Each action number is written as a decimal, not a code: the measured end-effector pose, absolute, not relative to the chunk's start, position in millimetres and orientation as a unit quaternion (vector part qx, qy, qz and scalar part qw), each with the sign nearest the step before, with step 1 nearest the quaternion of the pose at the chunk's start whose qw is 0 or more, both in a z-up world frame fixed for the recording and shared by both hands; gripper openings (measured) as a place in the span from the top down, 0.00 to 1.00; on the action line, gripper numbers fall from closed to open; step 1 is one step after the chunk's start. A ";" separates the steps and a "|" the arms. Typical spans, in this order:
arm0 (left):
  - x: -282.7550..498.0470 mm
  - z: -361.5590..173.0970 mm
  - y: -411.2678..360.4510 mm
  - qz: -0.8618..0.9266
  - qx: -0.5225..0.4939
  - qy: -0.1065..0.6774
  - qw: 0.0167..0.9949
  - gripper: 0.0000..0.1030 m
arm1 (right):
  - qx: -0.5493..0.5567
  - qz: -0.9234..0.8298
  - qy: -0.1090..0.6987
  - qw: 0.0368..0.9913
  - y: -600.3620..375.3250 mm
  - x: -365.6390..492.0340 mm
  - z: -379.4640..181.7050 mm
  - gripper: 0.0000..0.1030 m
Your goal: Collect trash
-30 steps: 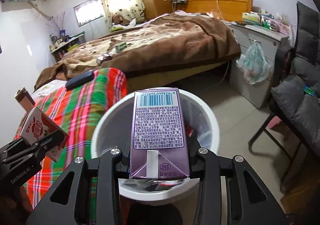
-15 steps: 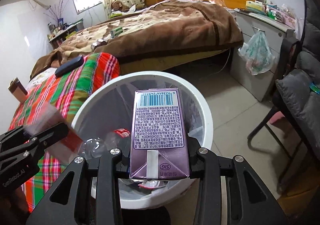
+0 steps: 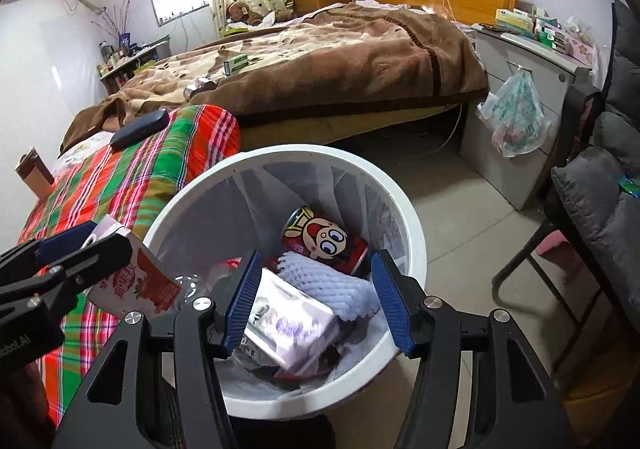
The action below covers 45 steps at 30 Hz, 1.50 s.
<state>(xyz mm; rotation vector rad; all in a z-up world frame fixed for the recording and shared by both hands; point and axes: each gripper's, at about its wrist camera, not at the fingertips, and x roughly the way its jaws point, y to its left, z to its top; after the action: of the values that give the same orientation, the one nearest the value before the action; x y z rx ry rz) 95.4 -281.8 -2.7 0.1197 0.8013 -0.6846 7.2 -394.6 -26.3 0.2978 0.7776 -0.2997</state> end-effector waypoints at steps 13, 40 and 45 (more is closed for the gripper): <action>70.6 9.9 -256.5 -0.303 0.052 0.356 0.882 0.38 | 0.149 -0.157 0.351 0.911 -376.6 -8.5 -17.6 0.43; -12.3 14.0 -177.2 -0.223 0.046 0.285 0.931 0.33 | 0.117 -0.176 0.285 0.935 -317.7 -49.3 -10.6 0.43; -16.3 12.8 -180.1 -0.223 0.047 0.286 0.931 0.33 | 0.114 -0.180 0.280 0.936 -312.6 -52.7 -12.3 0.43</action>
<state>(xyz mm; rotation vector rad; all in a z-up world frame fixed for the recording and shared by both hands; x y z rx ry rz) -16.3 -180.1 12.8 0.0962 0.5848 -0.4558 -52.7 -312.6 -12.3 0.2325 0.5731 -0.3669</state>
